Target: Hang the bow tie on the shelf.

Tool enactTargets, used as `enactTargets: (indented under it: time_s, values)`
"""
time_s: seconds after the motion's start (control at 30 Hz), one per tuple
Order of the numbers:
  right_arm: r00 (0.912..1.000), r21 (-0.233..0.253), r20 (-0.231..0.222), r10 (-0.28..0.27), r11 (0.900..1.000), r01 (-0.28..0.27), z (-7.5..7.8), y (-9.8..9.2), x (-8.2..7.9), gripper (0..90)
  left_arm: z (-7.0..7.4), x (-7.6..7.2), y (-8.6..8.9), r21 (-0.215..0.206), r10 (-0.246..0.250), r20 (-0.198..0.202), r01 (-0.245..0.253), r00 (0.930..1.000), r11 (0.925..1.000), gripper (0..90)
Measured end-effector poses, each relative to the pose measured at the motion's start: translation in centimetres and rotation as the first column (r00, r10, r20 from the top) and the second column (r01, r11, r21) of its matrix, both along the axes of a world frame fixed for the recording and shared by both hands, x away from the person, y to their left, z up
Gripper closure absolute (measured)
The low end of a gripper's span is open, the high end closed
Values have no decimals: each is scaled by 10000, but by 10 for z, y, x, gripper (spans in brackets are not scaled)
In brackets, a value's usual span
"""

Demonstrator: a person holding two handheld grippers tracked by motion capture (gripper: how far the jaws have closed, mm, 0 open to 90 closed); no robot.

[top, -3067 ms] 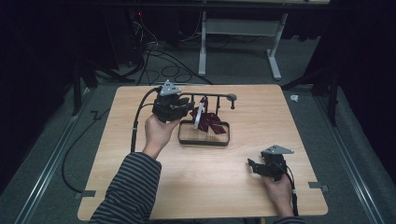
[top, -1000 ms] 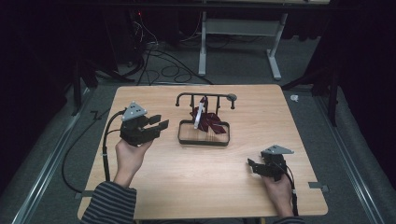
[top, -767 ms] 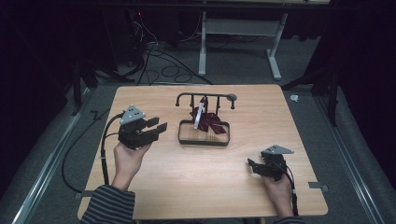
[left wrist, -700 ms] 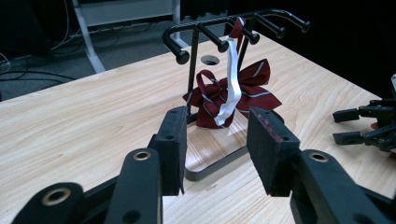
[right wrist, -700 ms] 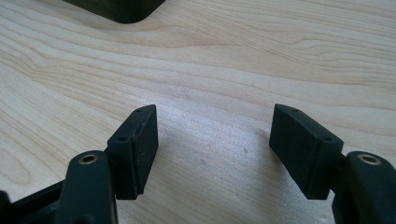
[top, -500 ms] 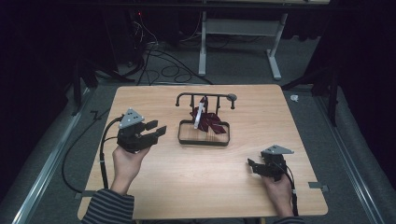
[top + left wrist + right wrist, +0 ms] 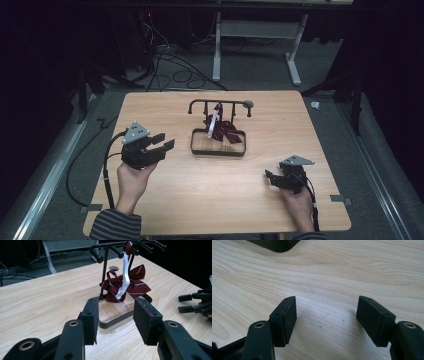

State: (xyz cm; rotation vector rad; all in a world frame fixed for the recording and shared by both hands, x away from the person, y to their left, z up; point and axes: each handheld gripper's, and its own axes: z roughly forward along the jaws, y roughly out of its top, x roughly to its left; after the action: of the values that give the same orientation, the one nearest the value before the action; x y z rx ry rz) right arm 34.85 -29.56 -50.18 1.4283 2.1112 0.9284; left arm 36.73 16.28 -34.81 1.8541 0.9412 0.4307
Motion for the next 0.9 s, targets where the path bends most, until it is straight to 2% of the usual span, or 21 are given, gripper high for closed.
enactTargets:
  time_s: [0.33,0.9]
  values:
    - [10000,-24,12,7,10000,-7,0,0,0,339,-13,-6,9,-170,168,-229,-172,9996,9997,548]
    - [10000,-51,13,7,10000,-7,0,0,0,339,-25,-13,21,-498,470,-447,-492,9979,9975,543]
